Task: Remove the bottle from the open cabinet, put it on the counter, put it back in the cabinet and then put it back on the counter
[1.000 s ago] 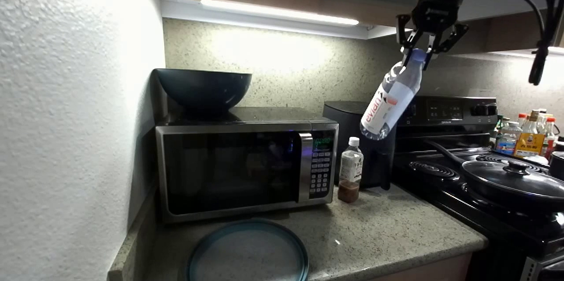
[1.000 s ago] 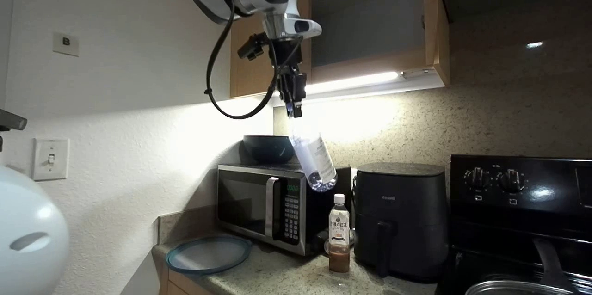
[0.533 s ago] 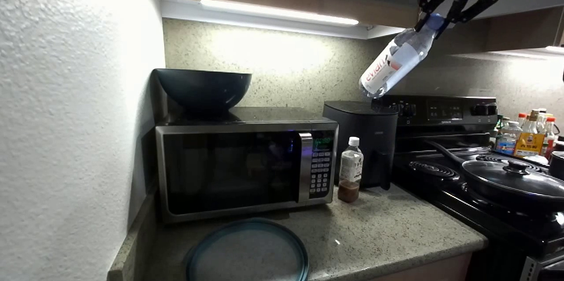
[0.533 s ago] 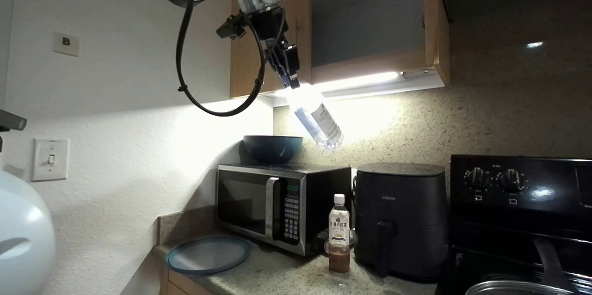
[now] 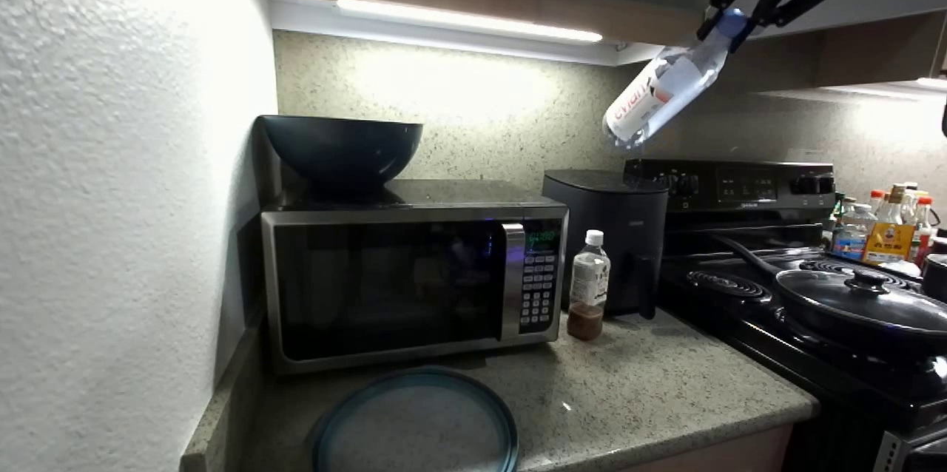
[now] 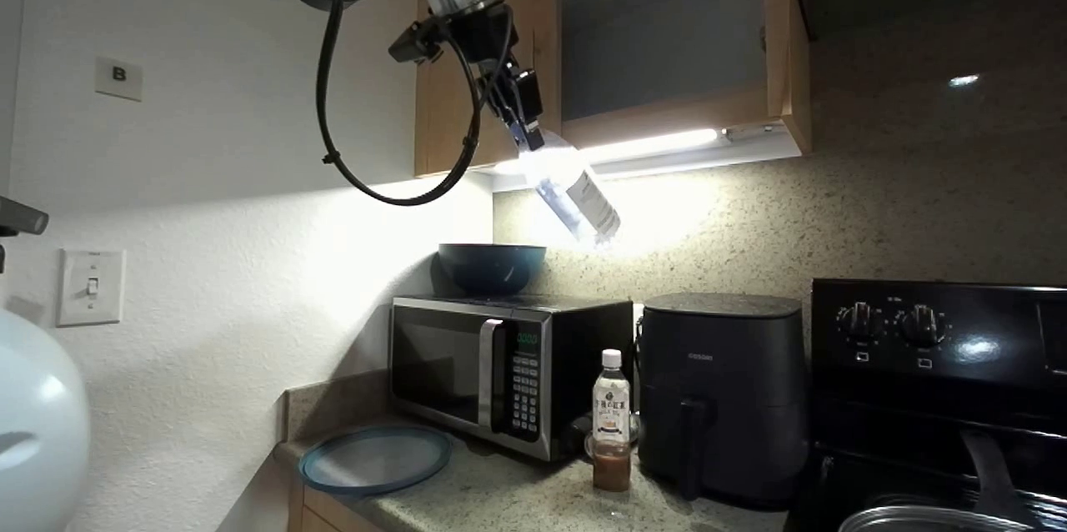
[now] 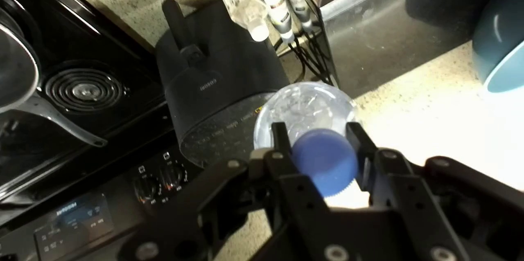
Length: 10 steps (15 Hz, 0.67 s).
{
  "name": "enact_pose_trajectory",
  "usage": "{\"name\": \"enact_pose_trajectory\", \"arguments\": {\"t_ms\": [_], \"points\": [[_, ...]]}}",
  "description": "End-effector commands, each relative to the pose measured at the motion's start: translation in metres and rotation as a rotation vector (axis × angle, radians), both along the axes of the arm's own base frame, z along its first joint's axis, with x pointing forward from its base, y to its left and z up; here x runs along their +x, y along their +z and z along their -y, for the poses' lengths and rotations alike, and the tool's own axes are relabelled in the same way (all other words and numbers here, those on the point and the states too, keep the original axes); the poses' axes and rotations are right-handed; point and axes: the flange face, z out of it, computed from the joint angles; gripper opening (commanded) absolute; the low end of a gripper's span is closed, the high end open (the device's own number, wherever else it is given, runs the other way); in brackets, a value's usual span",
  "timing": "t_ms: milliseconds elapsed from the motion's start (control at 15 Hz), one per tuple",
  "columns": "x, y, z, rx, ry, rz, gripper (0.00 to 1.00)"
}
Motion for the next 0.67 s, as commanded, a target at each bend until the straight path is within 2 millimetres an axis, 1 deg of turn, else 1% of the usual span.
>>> {"name": "enact_pose_trajectory", "arguments": {"t_ms": [0,200,333,467,600], "points": [[-0.021,0.044,-0.013,-0.071,-0.003,0.185,0.13],[-0.039,0.077,-0.020,-0.103,0.006,0.357,0.13],[-0.047,0.094,-0.021,-0.126,0.004,0.472,0.13],[-0.050,0.106,-0.020,-0.154,-0.014,0.586,0.13],[-0.048,0.115,-0.015,-0.192,-0.029,0.697,0.13]]}}
